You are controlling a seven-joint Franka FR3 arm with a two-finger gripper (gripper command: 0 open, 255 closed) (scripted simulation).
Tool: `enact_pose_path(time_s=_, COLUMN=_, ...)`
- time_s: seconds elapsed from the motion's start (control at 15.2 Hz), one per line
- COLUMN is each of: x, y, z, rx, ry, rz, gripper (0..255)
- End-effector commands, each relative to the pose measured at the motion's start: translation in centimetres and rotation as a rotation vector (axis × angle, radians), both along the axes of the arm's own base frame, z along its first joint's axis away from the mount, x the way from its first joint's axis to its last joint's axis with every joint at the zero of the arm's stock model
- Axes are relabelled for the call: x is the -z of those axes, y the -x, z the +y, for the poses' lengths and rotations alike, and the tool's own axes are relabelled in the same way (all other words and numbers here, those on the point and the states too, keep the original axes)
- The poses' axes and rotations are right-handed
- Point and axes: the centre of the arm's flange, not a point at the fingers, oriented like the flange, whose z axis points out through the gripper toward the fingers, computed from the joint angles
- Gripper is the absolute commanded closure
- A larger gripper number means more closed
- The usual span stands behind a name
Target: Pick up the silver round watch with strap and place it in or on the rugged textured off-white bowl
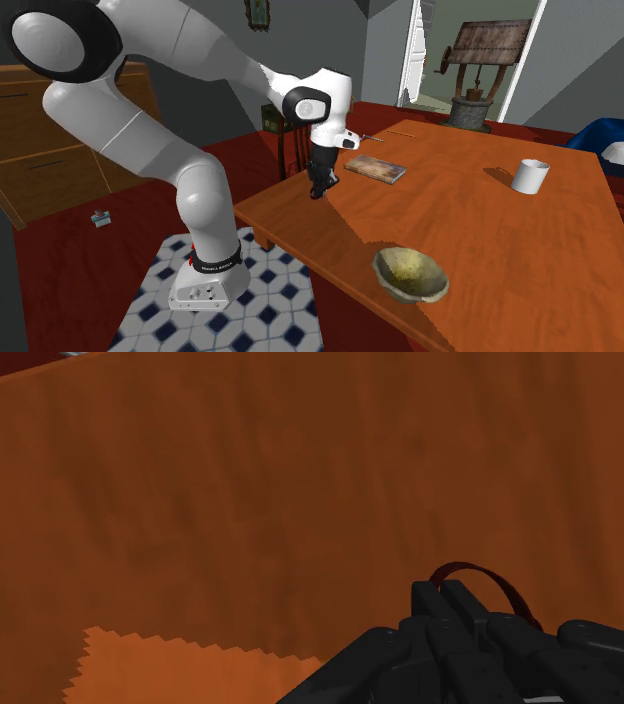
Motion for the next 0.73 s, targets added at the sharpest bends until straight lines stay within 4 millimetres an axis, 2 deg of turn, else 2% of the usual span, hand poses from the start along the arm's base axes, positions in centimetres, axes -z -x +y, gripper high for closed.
enact_pose_path(time_s=0.0, x=-1.1, y=0.0, z=0.0, rx=0.0, ry=0.0, rz=0.001, gripper=255)
enact_pose_path(time_s=0.66, x=-6.4, y=0.0, z=0.0, rx=0.0, ry=0.0, rz=0.001, gripper=255)
